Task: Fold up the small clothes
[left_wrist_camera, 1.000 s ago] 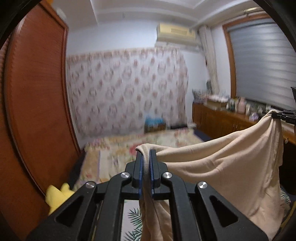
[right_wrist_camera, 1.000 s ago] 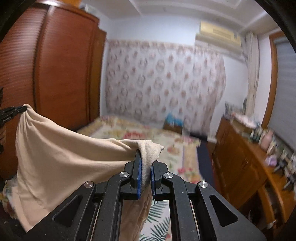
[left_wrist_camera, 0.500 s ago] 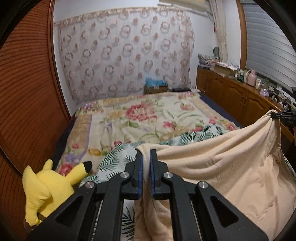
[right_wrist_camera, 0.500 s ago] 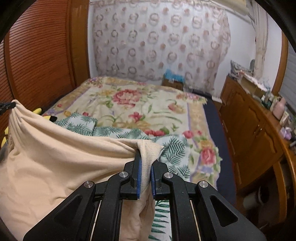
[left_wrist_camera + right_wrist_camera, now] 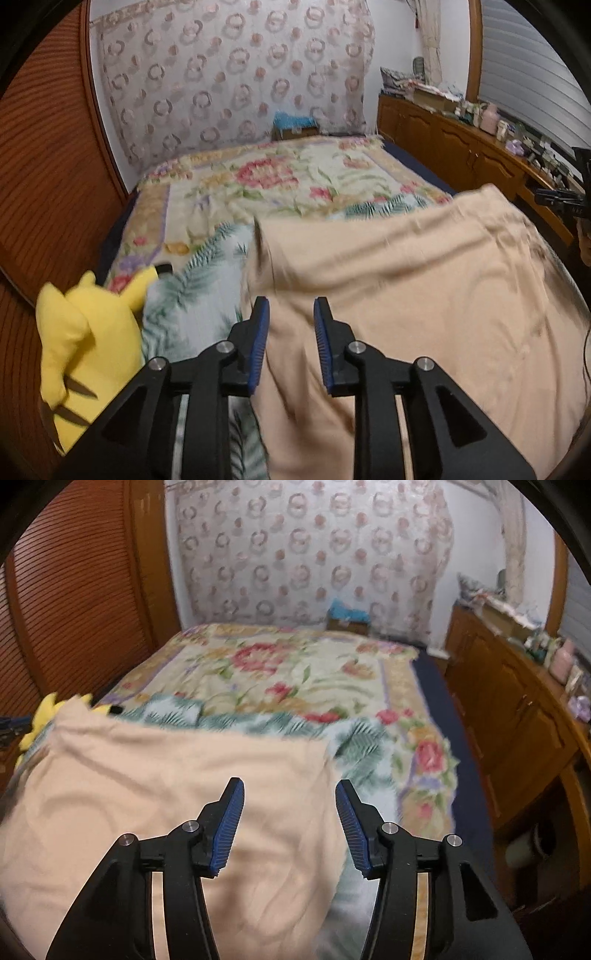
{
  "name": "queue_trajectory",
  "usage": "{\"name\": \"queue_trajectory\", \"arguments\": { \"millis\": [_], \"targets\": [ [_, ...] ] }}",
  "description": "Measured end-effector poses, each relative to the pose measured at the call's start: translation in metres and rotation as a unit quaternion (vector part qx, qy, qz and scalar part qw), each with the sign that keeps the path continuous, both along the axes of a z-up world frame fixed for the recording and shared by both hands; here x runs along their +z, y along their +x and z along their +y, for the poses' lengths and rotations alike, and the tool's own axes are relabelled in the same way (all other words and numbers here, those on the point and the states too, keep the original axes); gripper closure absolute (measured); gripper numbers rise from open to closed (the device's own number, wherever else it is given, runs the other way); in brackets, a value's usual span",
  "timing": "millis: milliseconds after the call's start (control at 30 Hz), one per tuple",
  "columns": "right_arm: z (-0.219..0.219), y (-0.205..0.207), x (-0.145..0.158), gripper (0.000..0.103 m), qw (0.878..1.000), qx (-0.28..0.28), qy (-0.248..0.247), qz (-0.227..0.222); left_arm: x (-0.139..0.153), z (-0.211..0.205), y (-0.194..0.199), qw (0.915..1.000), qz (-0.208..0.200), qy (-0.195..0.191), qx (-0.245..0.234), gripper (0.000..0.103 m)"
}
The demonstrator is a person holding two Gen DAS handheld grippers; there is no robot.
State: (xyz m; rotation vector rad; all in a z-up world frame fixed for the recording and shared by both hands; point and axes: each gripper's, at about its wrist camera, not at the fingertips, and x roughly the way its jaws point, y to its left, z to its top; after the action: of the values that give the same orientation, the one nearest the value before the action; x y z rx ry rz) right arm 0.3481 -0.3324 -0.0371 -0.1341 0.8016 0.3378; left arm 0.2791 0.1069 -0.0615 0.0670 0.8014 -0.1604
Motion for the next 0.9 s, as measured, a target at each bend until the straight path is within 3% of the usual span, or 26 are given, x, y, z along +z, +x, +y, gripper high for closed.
{"name": "queue_trajectory", "arguments": {
  "millis": [300, 600, 900],
  "targets": [
    [0.0, -0.042, -0.039, 0.051, 0.998, 0.015, 0.008, 0.053, -0.035, 0.001, -0.028, 0.9988, 0.048, -0.007, 0.012, 0.081],
    [-0.002, -0.054, -0.061, 0.052, 0.997, 0.013, 0.012, 0.081, -0.046, 0.004, -0.031, 0.9982, 0.057, -0.015, 0.015, 0.081],
    [-0.006, -0.041, -0.06, 0.052, 0.997, 0.002, 0.028, 0.075, -0.047, 0.001, -0.028, 0.9983, 0.053, -0.013, 0.022, 0.081]
  ]
}}
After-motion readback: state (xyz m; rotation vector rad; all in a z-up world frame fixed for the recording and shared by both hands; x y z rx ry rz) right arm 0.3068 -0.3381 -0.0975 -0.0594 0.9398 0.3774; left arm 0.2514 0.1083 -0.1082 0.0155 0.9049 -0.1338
